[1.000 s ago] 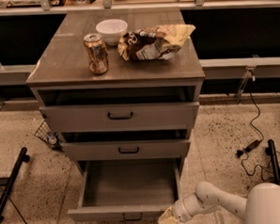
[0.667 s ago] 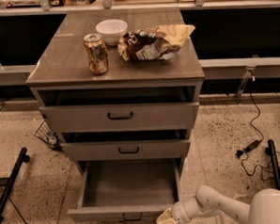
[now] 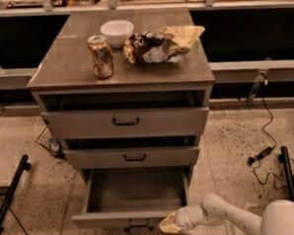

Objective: Close bottom drawer

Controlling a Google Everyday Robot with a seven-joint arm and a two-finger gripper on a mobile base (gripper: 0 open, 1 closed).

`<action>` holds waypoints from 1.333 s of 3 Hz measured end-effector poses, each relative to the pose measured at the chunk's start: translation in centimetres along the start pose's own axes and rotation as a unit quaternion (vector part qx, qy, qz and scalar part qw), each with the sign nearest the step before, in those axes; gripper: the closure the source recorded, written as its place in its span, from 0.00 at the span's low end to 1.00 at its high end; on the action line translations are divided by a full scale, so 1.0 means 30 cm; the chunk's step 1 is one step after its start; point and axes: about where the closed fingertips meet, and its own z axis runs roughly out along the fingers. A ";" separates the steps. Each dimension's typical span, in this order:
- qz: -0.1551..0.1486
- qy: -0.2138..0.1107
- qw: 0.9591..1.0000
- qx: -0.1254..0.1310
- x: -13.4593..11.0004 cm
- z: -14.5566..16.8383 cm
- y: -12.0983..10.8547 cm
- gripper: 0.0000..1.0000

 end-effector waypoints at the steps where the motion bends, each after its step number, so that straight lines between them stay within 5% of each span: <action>1: -0.011 -0.006 1.000 0.007 -0.041 0.020 -0.035 1.00; 4: -0.020 -0.012 0.999 0.024 -0.148 0.054 -0.180 1.00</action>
Offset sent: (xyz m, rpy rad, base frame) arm 0.0609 0.0230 0.0096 0.0102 -0.0854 -0.0029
